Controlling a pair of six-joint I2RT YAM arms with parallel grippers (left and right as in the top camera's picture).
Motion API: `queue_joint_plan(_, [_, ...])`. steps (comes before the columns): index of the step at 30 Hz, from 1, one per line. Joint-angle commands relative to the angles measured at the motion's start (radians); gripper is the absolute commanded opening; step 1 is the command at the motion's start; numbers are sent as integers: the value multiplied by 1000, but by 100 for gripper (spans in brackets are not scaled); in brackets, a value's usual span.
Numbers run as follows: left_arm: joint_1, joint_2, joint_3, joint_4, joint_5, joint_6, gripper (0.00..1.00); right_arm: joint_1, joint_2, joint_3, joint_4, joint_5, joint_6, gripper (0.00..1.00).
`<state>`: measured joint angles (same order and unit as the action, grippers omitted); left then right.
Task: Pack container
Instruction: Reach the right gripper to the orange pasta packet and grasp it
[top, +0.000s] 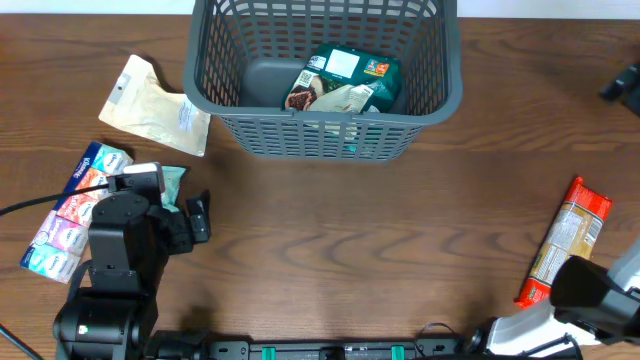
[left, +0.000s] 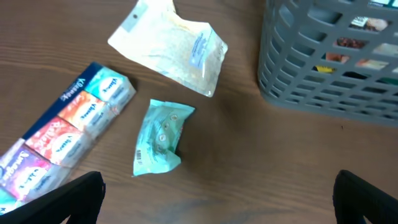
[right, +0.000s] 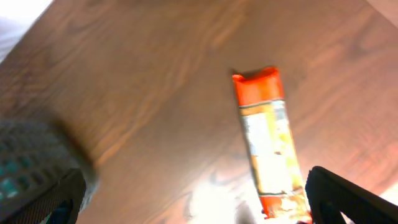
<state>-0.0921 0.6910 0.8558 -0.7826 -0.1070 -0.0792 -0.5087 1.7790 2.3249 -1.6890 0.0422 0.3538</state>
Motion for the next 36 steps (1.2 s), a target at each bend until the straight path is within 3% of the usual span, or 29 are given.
queue_joint_plan(1, [18,-1,19,15,-82,-18,99,-87,-72,-121,-10,-55,-55,99])
queue_joint_plan(7, [111,-1,19,30,-89,-65,99,-213,-264,-537,57,10,-71,99])
queue_joint_plan(14, [206,0,19,59,-89,-65,99,-307,-326,-981,344,6,-82,99])
queue_joint_plan(19, [209,0,19,69,-89,-65,99,-315,-325,-1252,642,6,-90,99])
queue_joint_plan(25, [209,0,19,69,-89,-65,99,-315,-319,-1428,896,-11,-134,99])
queue_joint_plan(36, [209,0,19,69,-89,-65,98,-315,-318,-1573,1126,-50,-165,99])
